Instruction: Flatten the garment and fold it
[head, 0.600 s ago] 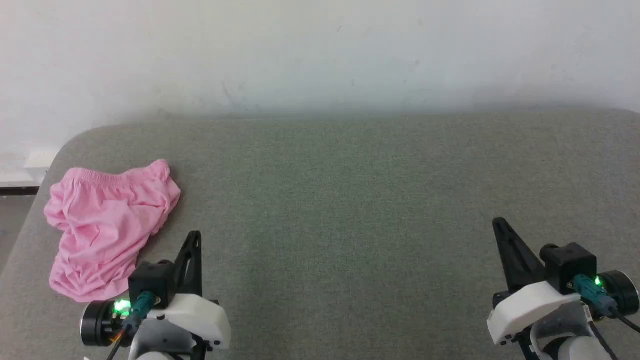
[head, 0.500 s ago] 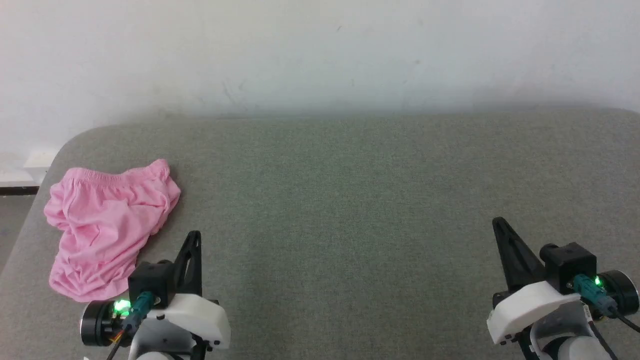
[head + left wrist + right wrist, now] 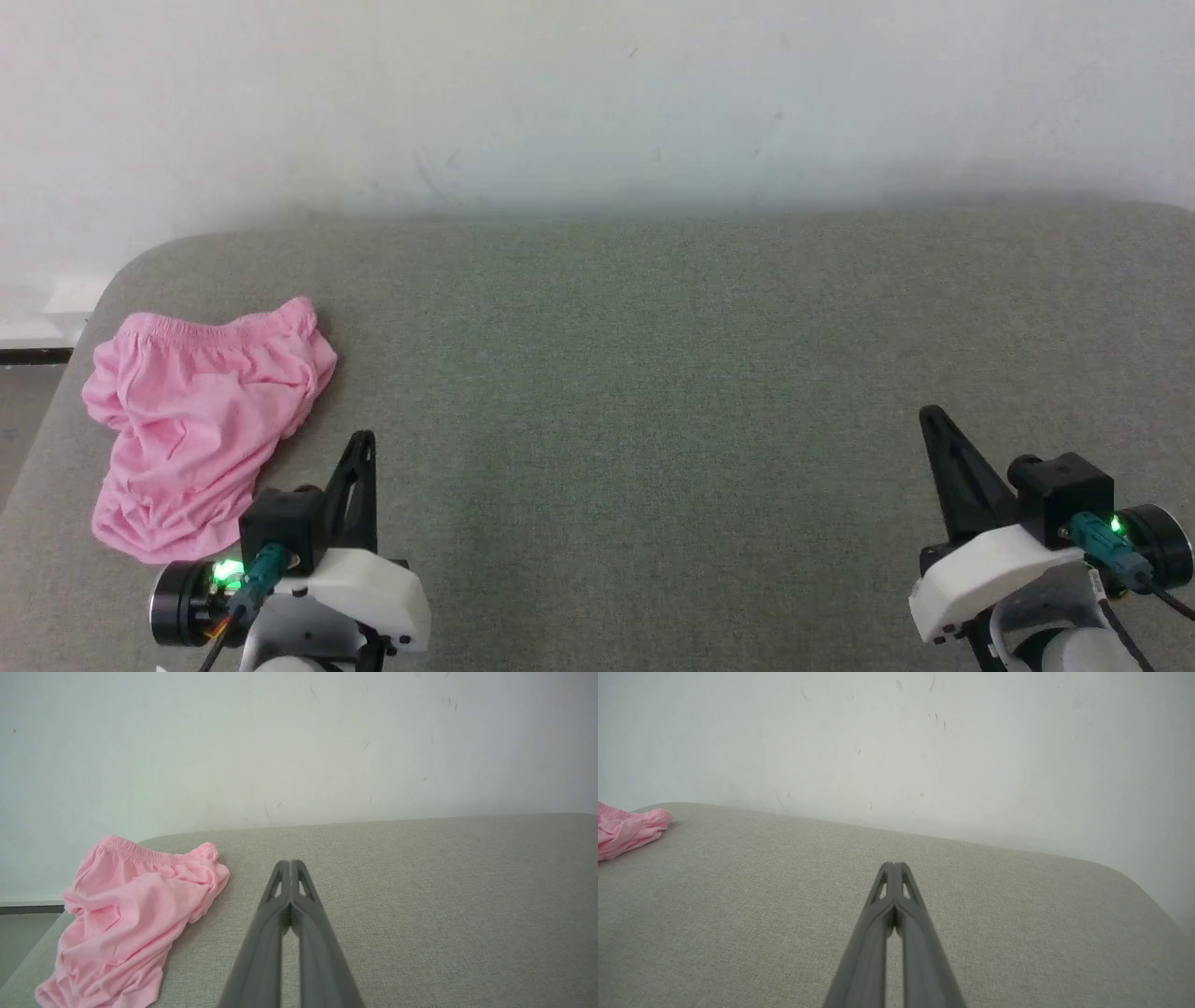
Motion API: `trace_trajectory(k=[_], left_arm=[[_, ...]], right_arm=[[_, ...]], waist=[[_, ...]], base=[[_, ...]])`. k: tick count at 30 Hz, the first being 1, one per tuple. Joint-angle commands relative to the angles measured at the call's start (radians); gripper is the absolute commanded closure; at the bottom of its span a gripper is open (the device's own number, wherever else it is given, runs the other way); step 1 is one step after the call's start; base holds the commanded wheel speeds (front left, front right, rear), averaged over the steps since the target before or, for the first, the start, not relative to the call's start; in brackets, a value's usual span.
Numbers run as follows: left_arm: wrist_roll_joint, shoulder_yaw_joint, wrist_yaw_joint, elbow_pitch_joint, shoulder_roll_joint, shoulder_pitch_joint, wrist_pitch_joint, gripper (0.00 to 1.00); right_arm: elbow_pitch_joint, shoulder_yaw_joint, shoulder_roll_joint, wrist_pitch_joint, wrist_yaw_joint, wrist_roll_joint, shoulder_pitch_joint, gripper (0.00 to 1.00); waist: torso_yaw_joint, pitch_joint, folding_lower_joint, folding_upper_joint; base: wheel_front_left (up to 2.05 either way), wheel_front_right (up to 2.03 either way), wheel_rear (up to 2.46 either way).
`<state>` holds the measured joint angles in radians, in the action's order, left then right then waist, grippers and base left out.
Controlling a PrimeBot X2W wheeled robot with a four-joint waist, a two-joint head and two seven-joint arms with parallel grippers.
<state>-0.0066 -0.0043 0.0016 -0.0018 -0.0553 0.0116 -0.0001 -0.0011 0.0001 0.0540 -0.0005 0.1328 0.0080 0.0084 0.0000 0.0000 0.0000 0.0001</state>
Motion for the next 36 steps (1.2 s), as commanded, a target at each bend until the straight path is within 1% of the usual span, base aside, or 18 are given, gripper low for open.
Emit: trace_trajectory(k=[1, 9, 10, 14, 25, 36], left_arm=[[0.007, 0.004, -0.002, 0.002, 0.005, -0.012, 0.000, 1.00], [0.007, 0.004, -0.002, 0.002, 0.005, -0.012, 0.000, 1.00], [0.000, 0.000, 0.000, 0.000, 0.000, 0.000, 0.000, 0.00], [0.000, -0.002, 0.003, 0.000, 0.000, -0.001, -0.003, 0.00], [0.003, -0.022, 0.031, 0.000, -0.002, -0.009, -0.026, 0.00], [0.000, -0.039, 0.065, -0.004, -0.007, -0.021, -0.049, 0.00]], right_arm=[[0.001, 0.000, -0.004, 0.000, -0.002, -0.008, -0.008, 1.00], [0.001, 0.000, -0.004, 0.000, -0.002, -0.008, -0.008, 1.00], [0.000, 0.000, 0.000, 0.000, 0.000, 0.000, 0.000, 0.00], [0.000, -0.004, 0.001, -0.003, 0.000, 0.002, 0.001, 0.00], [-0.014, -0.029, 0.000, -0.026, 0.000, 0.023, 0.003, 0.00], [-0.035, -0.038, 0.000, -0.049, 0.000, 0.044, 0.007, 0.00]], waist=[[0.000, 0.000, 0.0000, -0.0001], [0.000, 0.000, 0.0000, -0.0001], [0.000, 0.000, 0.0000, -0.0001], [0.000, 0.000, 0.0000, -0.0001], [0.004, 0.004, 0.0000, -0.0001], [0.041, 0.012, 0.0000, -0.0001]], base=[[0.00, 0.00, 0.00], [0.00, 0.00, 0.00], [0.00, 0.00, 0.00], [0.00, 0.00, 0.00], [0.00, 0.00, 0.00], [0.00, 0.00, 0.00]])
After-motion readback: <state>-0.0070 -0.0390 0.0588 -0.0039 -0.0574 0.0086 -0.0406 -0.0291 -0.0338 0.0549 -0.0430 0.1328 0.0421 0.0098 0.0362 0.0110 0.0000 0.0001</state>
